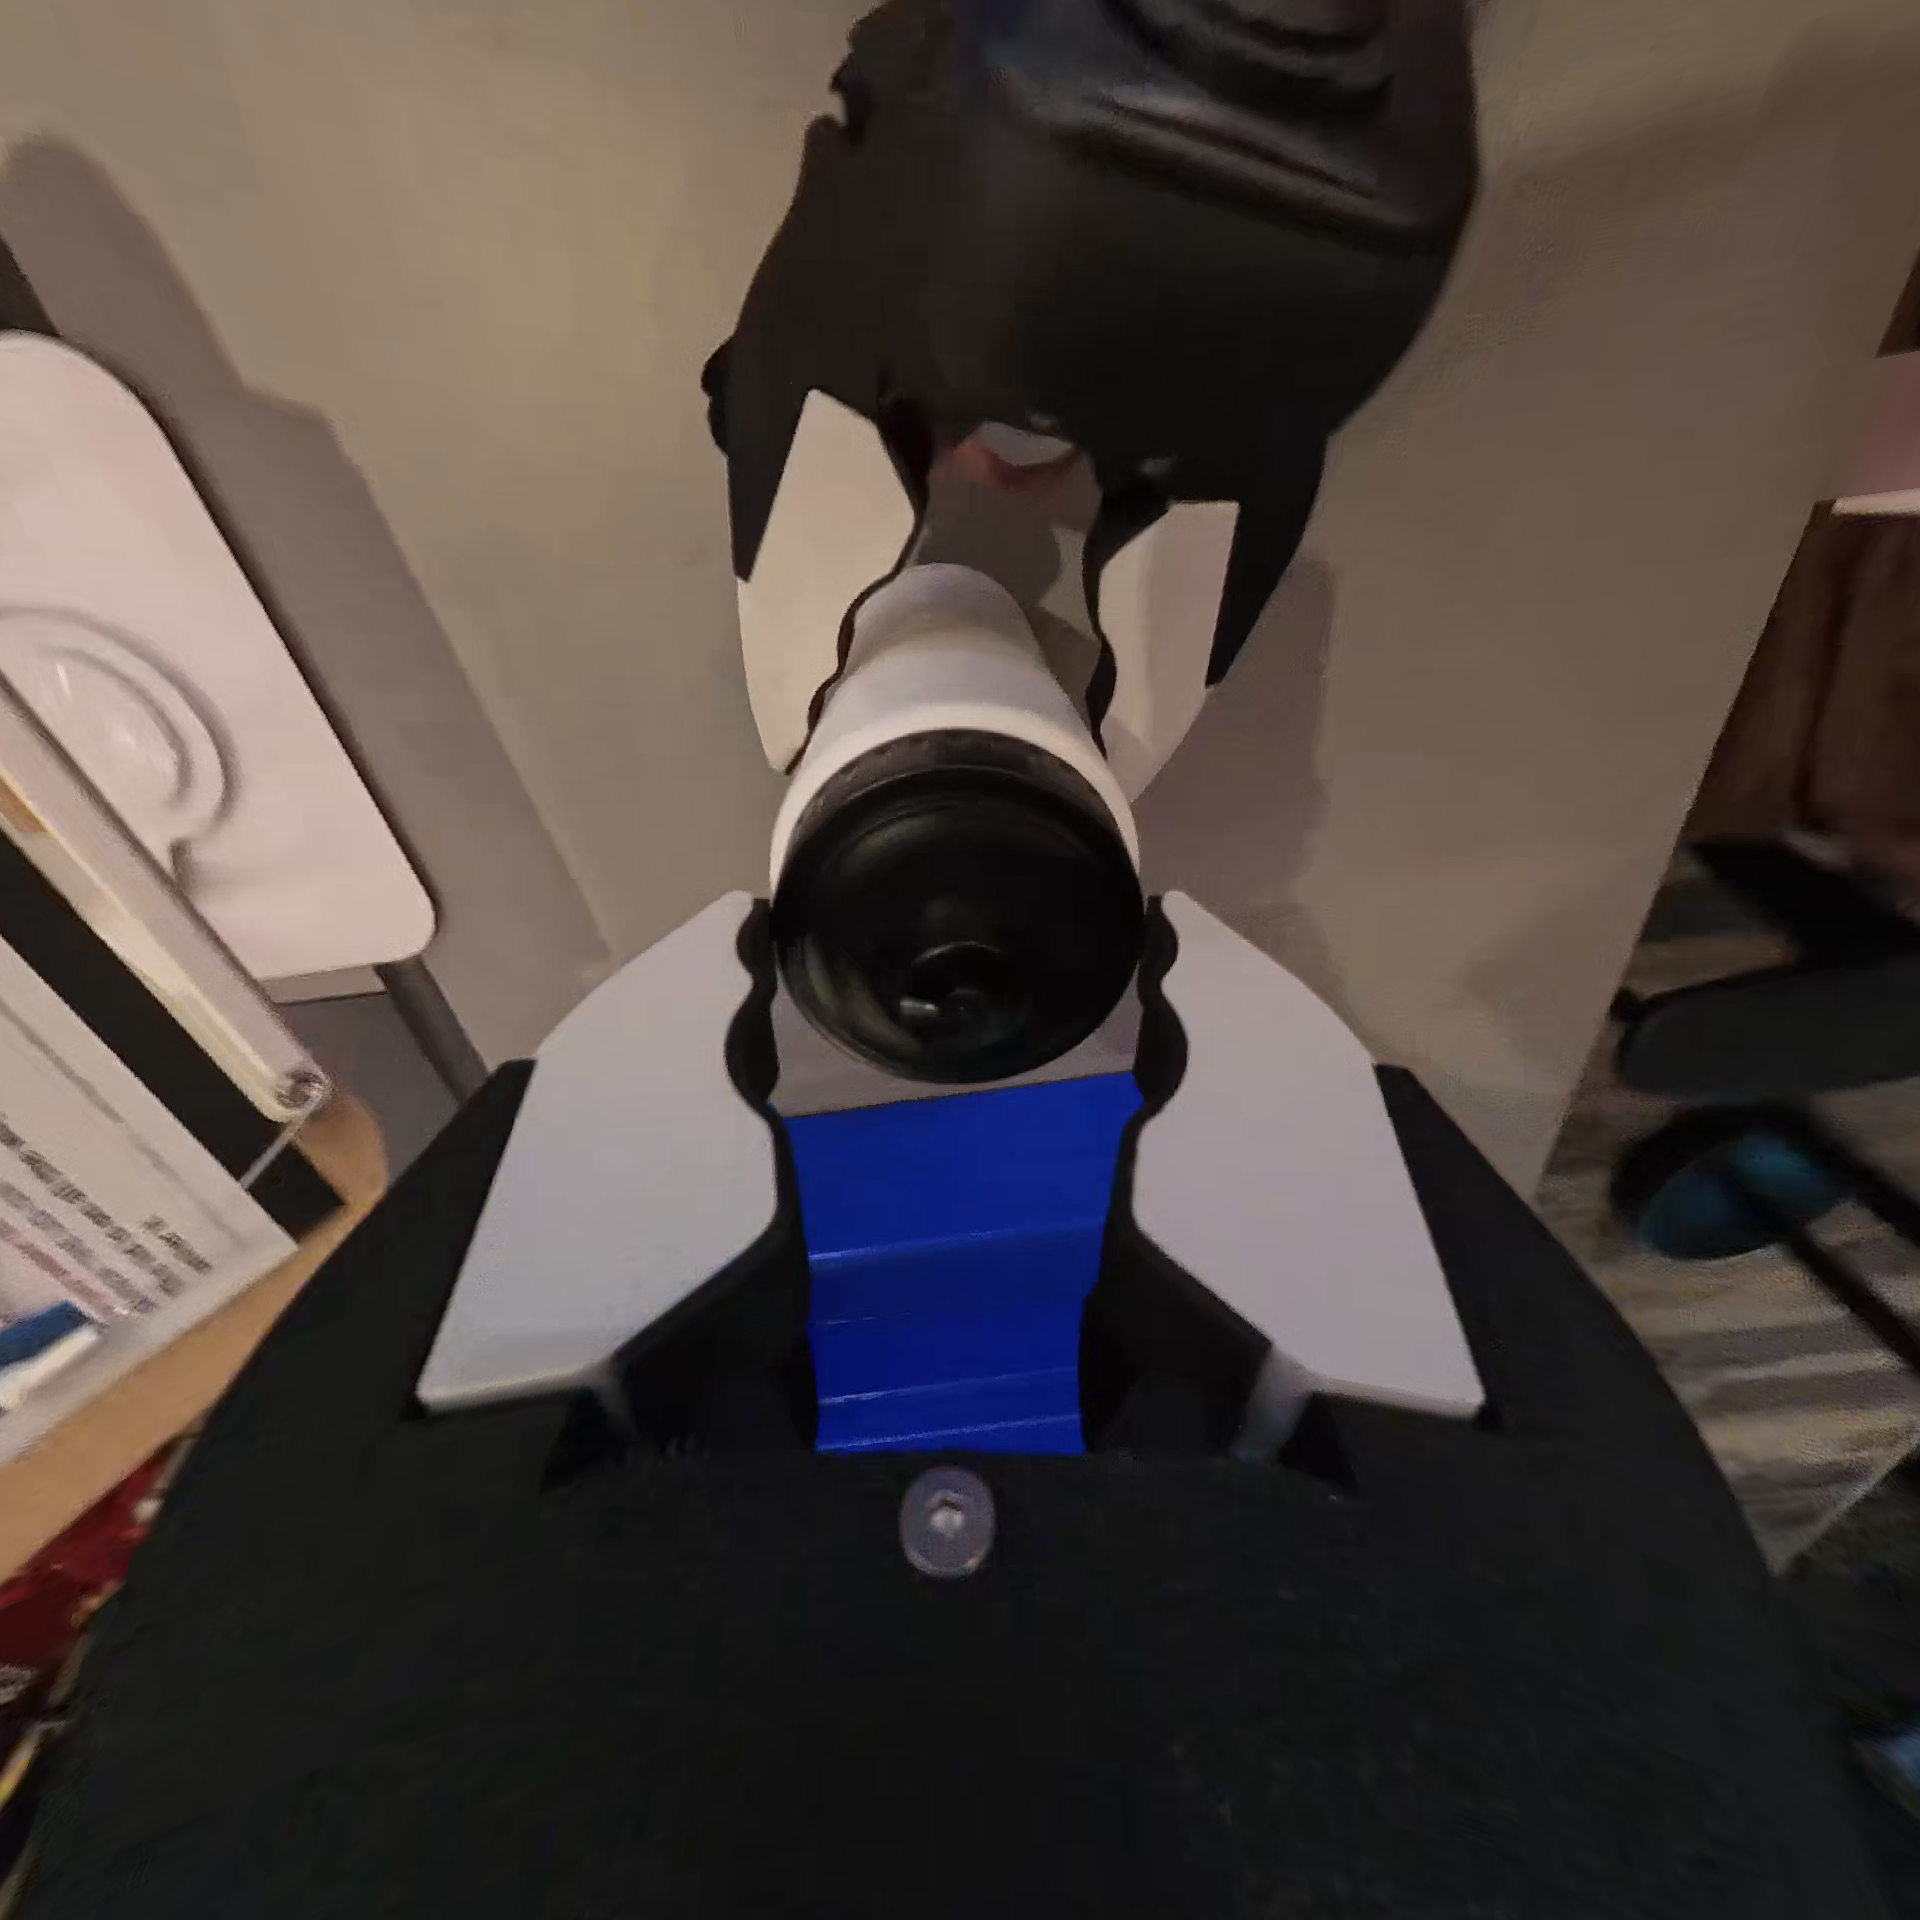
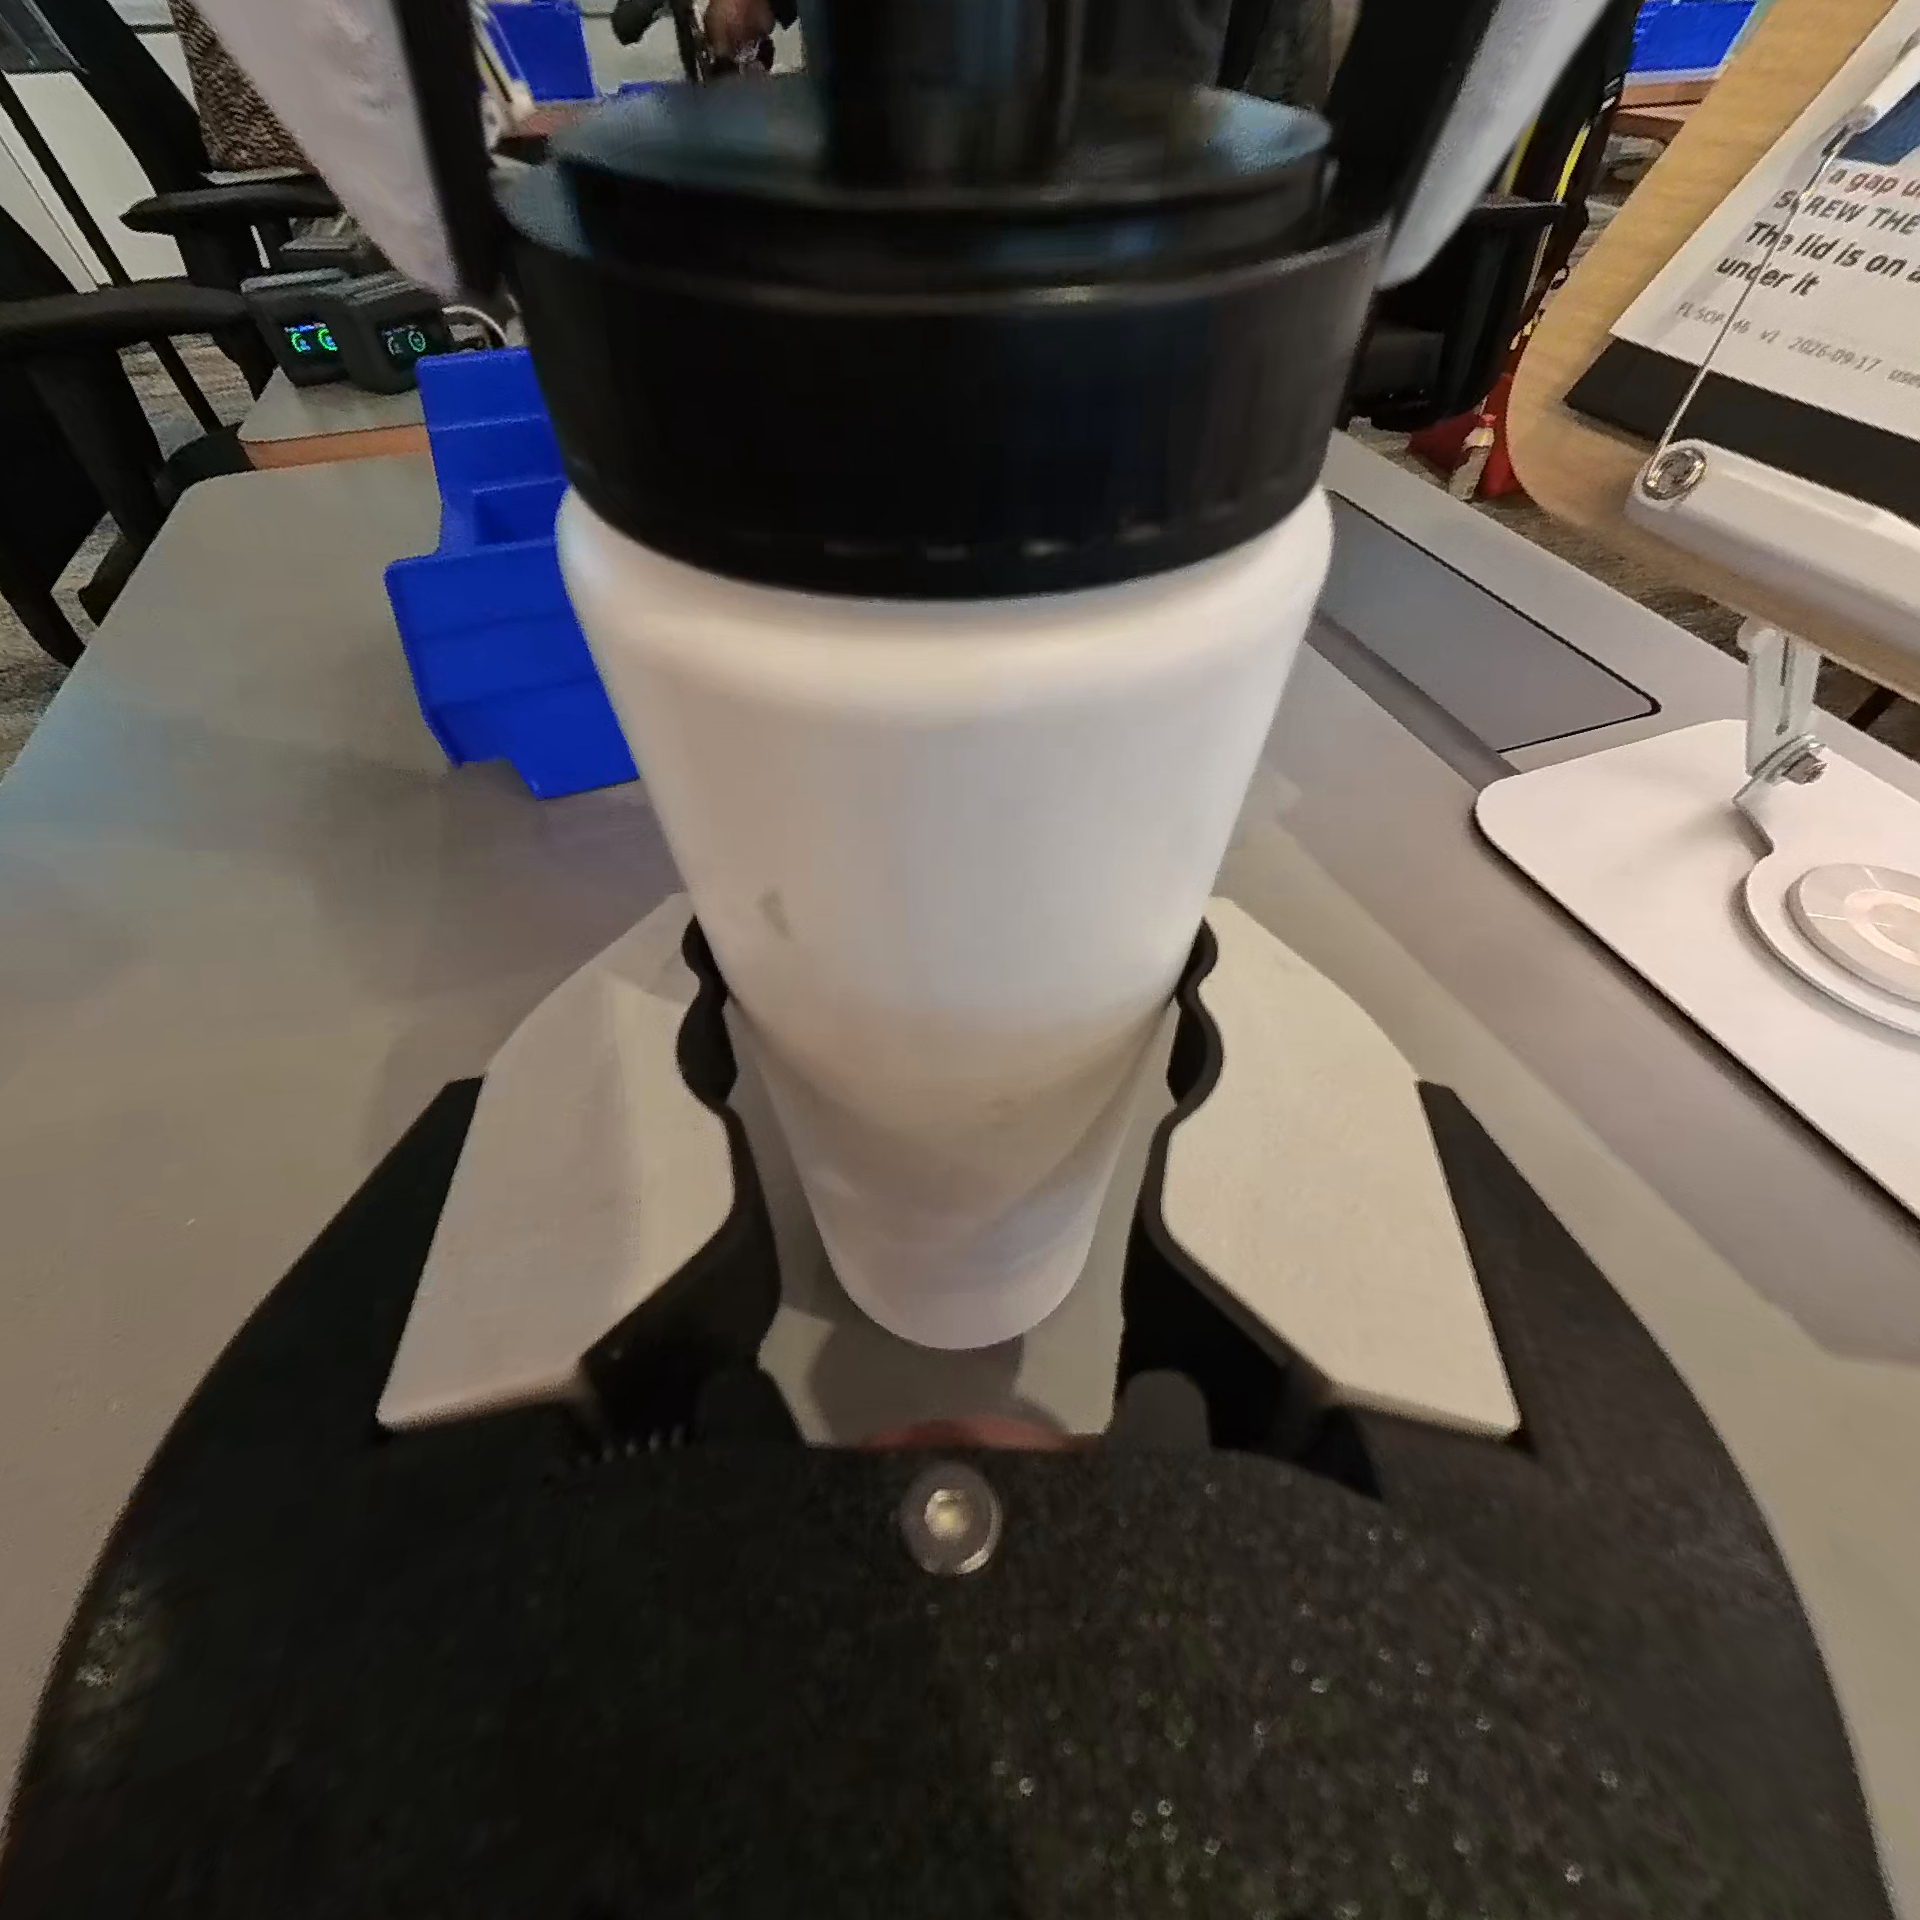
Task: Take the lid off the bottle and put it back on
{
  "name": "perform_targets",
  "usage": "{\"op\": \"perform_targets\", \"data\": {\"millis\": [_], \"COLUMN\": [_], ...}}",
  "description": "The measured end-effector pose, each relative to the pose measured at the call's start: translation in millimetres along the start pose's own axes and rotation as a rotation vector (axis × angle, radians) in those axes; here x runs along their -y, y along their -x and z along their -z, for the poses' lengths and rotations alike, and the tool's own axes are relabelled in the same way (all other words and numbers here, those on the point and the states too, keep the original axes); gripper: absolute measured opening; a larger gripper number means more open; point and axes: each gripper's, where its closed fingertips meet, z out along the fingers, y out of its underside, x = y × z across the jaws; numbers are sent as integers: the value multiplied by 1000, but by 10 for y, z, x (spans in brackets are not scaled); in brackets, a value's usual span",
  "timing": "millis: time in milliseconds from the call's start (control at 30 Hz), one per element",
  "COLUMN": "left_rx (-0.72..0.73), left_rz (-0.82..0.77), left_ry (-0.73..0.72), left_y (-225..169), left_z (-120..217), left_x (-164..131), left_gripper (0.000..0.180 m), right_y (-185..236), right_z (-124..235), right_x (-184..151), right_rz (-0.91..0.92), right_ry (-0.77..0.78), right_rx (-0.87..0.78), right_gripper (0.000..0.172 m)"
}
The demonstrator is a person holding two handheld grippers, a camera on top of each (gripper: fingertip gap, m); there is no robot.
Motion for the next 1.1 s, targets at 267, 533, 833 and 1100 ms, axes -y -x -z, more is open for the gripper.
{"op": "perform_targets", "data": {"millis": [267,533,833,1100], "left_rx": [-4,12,34,13], "left_rz": [365,1135,1374,994], "left_ry": [4,-110,-66,8], "left_y": [-102,-167,-52,-50], "left_z": [216,234,-51,-49], "left_x": [21,77,-2,-52], "left_gripper": [108,102,89,69], "right_y": [-6,-6,-4,-12], "right_z": [2,-5,-4,1], "right_x": [0,2,0,0], "right_rz": [-4,-2,-2,-5], "right_ry": [-5,-1,1,-5], "right_rx": [-5,-9,-8,-9], "right_gripper": [83,83,83,83]}}
